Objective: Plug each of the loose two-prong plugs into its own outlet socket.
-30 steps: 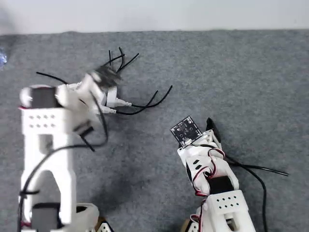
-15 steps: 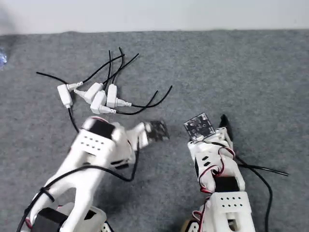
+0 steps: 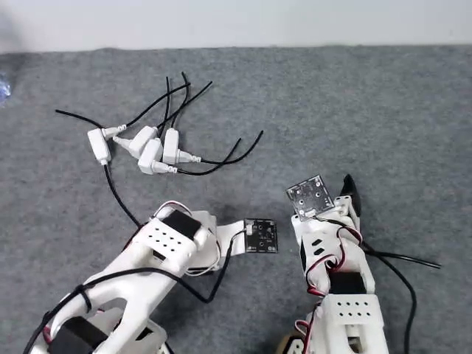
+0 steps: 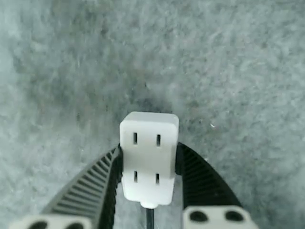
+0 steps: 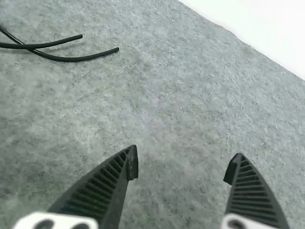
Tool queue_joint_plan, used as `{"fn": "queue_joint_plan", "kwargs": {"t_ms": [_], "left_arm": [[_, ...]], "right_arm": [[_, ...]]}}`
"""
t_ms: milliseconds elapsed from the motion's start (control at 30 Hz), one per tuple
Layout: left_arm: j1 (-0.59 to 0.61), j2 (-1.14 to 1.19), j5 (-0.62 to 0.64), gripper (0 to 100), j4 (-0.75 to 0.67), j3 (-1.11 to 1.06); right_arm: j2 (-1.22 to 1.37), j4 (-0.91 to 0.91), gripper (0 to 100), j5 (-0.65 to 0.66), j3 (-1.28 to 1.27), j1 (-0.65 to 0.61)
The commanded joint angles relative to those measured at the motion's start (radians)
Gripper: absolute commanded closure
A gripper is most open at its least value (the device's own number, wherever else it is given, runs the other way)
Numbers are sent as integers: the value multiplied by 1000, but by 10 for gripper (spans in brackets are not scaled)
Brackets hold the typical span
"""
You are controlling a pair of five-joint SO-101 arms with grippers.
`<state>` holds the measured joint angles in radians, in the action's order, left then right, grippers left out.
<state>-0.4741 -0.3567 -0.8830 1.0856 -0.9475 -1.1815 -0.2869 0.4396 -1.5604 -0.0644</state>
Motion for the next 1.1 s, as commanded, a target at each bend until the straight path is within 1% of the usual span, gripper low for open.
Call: {"fn": "queue_joint_plan", "kwargs": {"t_ms": [0,67,133,200,300,433,500,533,600,667,733,833,900,967,1067], "left_arm": [[-11,-26,11,982,-14,2],[-6,-26,9,946,-8,1],[-11,-26,8,869,40,8],[-15,-32,8,788,58,8],[-15,-34,6,705,63,8],[-9,-35,8,683,77,31],[-6,-35,11,683,129,84],[0,-37,20,683,176,125],[35,-37,91,683,282,248],[115,-60,186,683,370,372],[235,-109,262,683,423,452],[411,-209,350,683,402,440],[526,-282,391,683,362,375],[626,-351,414,683,299,274],[713,-440,459,683,184,94]], "right_arm": [[2,22,705,-18,9,13],[2,22,705,-18,9,13],[2,22,705,-18,11,13],[2,18,705,-18,12,13],[2,15,705,-17,14,13],[2,15,705,-17,14,12],[2,15,705,-17,14,12],[2,15,705,-17,12,12],[2,13,705,-20,14,12],[-4,-2,705,-20,25,12],[-7,-124,705,-21,104,10],[2,-435,705,-74,334,-8],[2,-631,705,-83,489,-16],[4,-789,705,-55,624,-13],[5,-981,705,9,755,-24]]}}
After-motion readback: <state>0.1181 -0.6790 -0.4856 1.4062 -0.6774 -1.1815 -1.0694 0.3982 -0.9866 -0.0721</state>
